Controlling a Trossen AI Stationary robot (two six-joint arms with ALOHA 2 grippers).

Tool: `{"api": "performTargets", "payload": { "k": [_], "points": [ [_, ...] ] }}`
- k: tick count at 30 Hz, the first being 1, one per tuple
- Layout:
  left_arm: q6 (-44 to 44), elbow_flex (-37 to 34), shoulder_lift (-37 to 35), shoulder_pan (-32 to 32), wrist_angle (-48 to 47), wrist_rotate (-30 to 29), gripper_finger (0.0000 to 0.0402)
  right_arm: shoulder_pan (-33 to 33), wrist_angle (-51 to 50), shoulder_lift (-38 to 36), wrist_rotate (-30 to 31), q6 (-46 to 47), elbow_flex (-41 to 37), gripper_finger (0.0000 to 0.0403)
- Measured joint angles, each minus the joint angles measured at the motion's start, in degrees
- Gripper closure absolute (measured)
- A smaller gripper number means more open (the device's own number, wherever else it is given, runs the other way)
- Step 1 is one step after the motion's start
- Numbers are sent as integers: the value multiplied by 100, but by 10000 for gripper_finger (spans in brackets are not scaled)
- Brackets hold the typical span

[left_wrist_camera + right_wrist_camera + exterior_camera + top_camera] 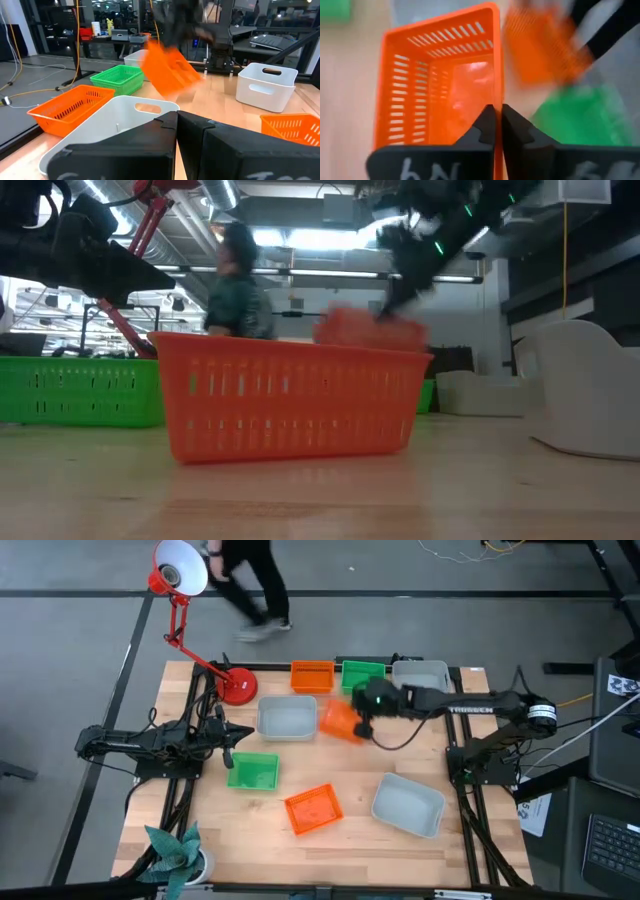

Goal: Stack baskets by color
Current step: Stack the middle orange bin on the top orange bin

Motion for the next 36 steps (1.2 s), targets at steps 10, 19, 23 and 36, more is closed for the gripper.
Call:
{"api": "performTargets", "payload": {
  "k": [10,19,23,36],
  "points": [
    [48,0,-2,-1,0,-2,401,-974,440,740,-776,-1072,3679,399],
    [55,0,-1,-2,0,-5,401,-1746,-1819,3256,-2337,-814,7264,399],
    [55,0,-1,0,0,-7,401,-2011,-2187,4001,-2387,-940,7394,399],
    [53,0,0,0,0,-5,401,-2657,-2856,5083,-2801,-1543,7115,400]
  ]
}}
